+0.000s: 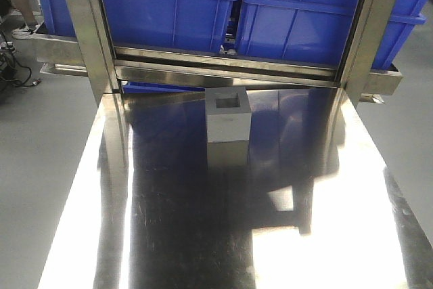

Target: Sort gray base to blue bin

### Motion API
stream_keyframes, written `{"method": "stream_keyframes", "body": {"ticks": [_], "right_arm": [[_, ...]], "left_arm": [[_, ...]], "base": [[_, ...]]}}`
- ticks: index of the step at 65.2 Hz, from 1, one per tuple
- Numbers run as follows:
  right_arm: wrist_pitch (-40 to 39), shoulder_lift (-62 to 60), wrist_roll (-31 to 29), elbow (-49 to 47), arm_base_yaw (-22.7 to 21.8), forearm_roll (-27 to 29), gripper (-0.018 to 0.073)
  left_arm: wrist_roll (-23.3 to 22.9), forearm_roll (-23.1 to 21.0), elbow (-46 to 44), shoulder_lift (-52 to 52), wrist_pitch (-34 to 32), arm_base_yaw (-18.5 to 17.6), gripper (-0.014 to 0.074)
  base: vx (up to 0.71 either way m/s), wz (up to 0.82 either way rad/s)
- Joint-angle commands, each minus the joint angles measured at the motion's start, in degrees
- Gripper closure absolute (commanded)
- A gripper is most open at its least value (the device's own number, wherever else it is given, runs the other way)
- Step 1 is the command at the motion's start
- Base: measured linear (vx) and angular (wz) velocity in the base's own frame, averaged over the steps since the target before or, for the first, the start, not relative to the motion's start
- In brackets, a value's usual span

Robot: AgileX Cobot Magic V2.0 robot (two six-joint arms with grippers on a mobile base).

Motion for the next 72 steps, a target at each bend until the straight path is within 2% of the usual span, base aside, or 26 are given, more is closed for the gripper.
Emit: {"method": "stream_keyframes", "body": {"ticks": [1, 9, 21, 31, 40, 46, 56, 65, 72], "right_arm": [[-4.31, 0.05, -0.52, 0.03, -0.04, -0.31, 0.0564], [-4.31, 0.05, -0.52, 0.03, -0.04, -0.31, 0.0564], [-4.31, 0.05, -0.52, 0.03, -0.04, -0.31, 0.0564], [-4.31, 0.05, -0.52, 0.03, -0.04, -0.31, 0.0564], [-4.31, 0.05, -0.52, 0.03, -0.04, -0.31, 0.0564], [-4.31, 0.05, -0.52, 0.03, -0.04, -0.31, 0.0564], [-4.31, 0.05, -0.52, 0.03, -0.04, -0.31, 0.0564], [-4.31, 0.05, -0.52, 0.03, -0.04, -0.31, 0.0564], [-4.31, 0.05, -0.52, 0.03, -0.04, -0.31, 0.0564]], "left_arm": [[2.20, -0.36, -6.44, 5.11, -4.23, -2.19, -0.0003], [3.47, -0.36, -12.99, 12.80, -3.70, -6.82, 0.0001], [3.42, -1.07, -22.60, 23.34, 2.22, -15.18, 0.0004], [3.42, -6.57, -31.11, 32.14, 6.36, -20.84, 0.0004], [3.31, -11.51, -38.79, 39.40, 9.36, -23.97, 0.0004], [1.12, -13.36, -44.03, 43.77, 12.05, -25.68, 0.0004], [-2.63, -13.37, -52.94, 51.32, 14.86, -28.09, 0.0004], [-9.79, -13.88, -61.20, 58.26, 20.73, -28.63, 0.0004], [-13.66, -13.88, -66.66, 63.21, 23.60, -28.57, 0.0008]], "base": [[0.00, 0.00], [0.00, 0.00], [0.00, 0.00], [0.00, 0.00], [0.00, 0.00], [0.00, 0.00], [0.00, 0.00], [0.00, 0.00], [0.00, 0.00]]}}
